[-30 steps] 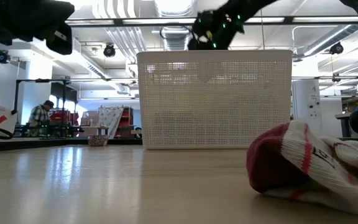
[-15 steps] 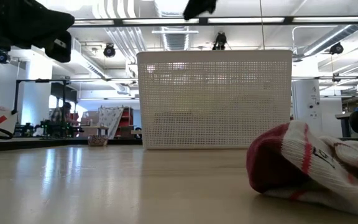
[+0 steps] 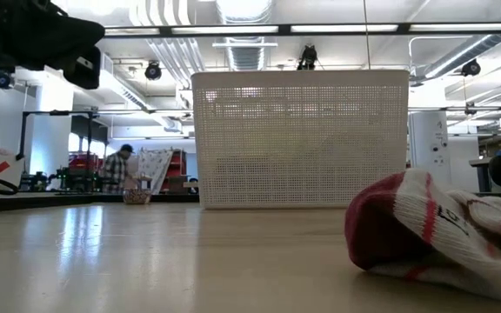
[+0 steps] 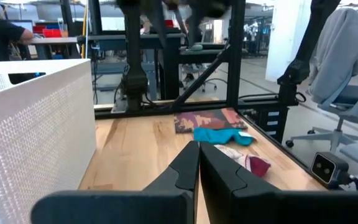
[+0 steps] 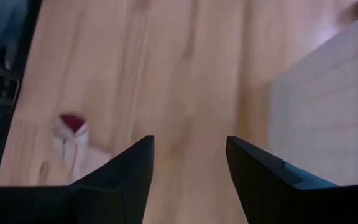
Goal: Sort clothes
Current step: Put the red striped sock into the white bin
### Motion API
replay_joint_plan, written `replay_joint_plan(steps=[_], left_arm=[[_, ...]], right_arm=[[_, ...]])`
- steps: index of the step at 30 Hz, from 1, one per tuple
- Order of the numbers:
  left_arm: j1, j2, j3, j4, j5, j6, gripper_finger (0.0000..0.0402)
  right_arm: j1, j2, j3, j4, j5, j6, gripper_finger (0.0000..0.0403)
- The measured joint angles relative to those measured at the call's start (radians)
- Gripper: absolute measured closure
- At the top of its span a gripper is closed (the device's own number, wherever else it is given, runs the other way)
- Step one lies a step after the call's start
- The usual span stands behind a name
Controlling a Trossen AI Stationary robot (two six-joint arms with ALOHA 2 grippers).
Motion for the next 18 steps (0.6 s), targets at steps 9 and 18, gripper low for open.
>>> replay_joint_plan(steps=[9,18], left_arm=[[0.0,0.035,0.0,0.001,0.0,-0.016,0.0402],[0.0,0.055,0.0,0.0,0.001,-0.017,0.0402]], right_arm=[[0.156,0.0,-0.375,0.252,-0.064,0.284,0.021],[0.172,0.002,-0.687,0.605,-0.132,0.383,0.021]])
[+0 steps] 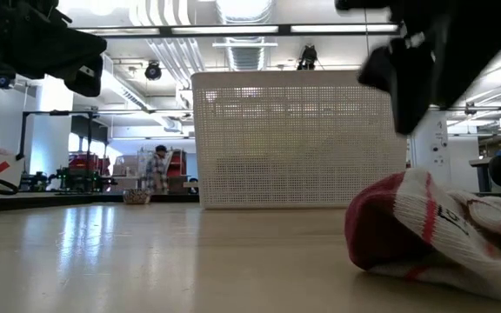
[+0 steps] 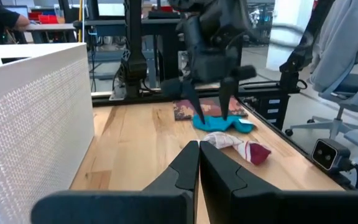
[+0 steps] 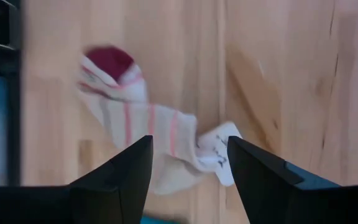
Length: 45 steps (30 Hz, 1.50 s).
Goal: Sort clothes
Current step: Put the red striped sock into the white bin
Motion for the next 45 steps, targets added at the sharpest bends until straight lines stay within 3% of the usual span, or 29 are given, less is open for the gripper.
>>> replay_joint_plan(steps=[6,15,19,26,32,39,45], left_arm=[[0.0,0.01,0.0,0.002,0.0,0.031,0.0402],[0.0,0.01,0.0,0.003,0.0,0.052,0.0402],[0.0,0.009,0.0,0.003,0.0,0.047,0.0402],[0.0,0.009,0.0,0.003,0.0,0.013,0.0402],[0.0,0.01,0.0,0.003,-0.001,0.006,0.0402],[0.0,0.01,0.0,0.003,-0.001,0.01,0.0402],[0.0,0.01,0.0,0.015,-0.002,0.019,0.0402]], right_arm=[[0.0,0.0,-0.118,0.115,-0.008,0.046,0.021],[-0.002,0.002,-0.248,0.338,-0.115,0.078,0.022],[-0.01,0.002,-0.254,0.34,-0.053,0.1,0.0262],[-0.016,0.002,-0.23,0.338,-0.05,0.018,0.039],[-0.018,0.002,-0.099,0.241,-0.047,-0.078,0.0401],[-0.022,0.002,0.171,-0.092,0.127,-0.198,0.0403],[-0.042,0.002,0.423,-0.256,0.299,-0.305,0.0403]])
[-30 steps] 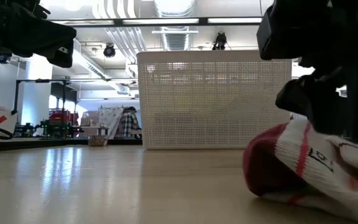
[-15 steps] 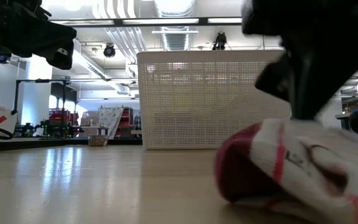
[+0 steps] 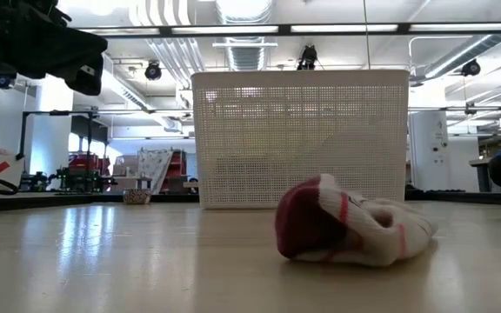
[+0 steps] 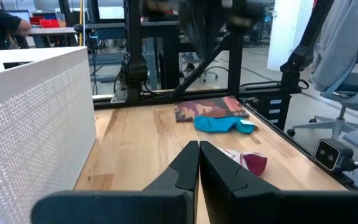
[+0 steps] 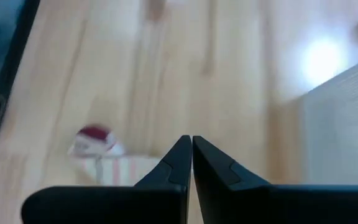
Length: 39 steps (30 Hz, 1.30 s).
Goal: Sort clothes
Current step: Put the red striped sock into the white bin
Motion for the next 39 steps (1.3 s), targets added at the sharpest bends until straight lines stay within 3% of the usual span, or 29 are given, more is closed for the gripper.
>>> replay_joint_plan(steps=[5,8,11,15,27,32,39], left_arm=[[0.0,0.0,0.0,0.005,0.0,-0.001,0.0402],[0.0,0.0,0.0,0.003,0.0,-0.006,0.0402],[0.0,0.0,0.0,-0.007,0.0,-0.007,0.0402],[0.0,0.0,0.0,-0.02,0.0,-0.009,0.0402],[0.0,0.0,0.0,-0.021,0.0,-0.009,0.0402],[0.0,0.0,0.0,-0.013,0.0,-0.011,0.0402],[0.0,0.0,0.0,-0.012,0.0,-0.025,0.0402]], right_arm=[[-0.032,-0.002,0.16,-0.091,0.024,-0.054,0.0403],[-0.047,-0.002,0.181,-0.144,-0.088,-0.079,0.0402],[-0.045,-0.002,0.136,-0.131,-0.201,-0.094,0.0388],[-0.043,-0.001,0.021,-0.062,-0.265,-0.06,0.0348],[-0.037,0.0,-0.291,0.233,-0.274,0.071,0.0193],[-0.037,0.018,-0.374,0.32,-0.295,0.102,0.0163],[-0.037,0.113,-0.388,0.337,-0.295,0.119,0.0146]])
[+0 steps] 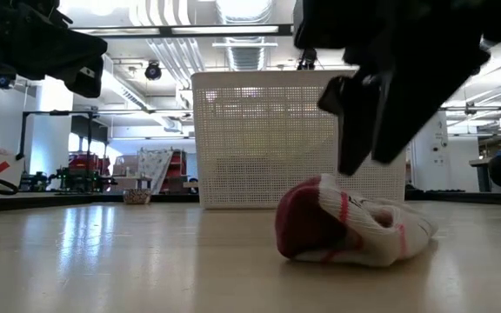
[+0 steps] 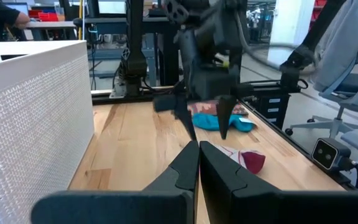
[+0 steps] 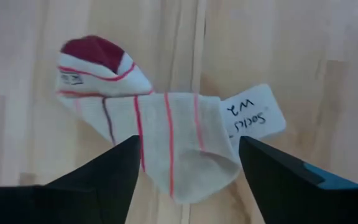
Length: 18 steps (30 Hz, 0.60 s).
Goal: Sort clothes
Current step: Put the red striped sock into the white bin
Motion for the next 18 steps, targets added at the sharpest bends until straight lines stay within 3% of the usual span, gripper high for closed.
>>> replay_joint_plan(steps=[5,8,11,18], left_arm=[[0.0,0.0,0.0,-0.001,0.0,0.0,0.0402],[0.0,0.0,0.0,-0.002,0.0,0.002,0.0402],[0.0,0.0,0.0,-0.001,0.0,0.009,0.0402],[0.0,0.0,0.0,-0.001,0.0,0.009,0.0402]], right_arm=[[-0.017,0.062,-0.001,-0.001,0.009,-0.001,0.015],[-0.03,0.08,0.001,-0.003,0.006,-0.001,0.0175],[-0.035,0.084,0.007,-0.005,0.005,-0.011,0.0223],[-0.035,0.085,0.044,-0.004,0.005,-0.081,0.0388]])
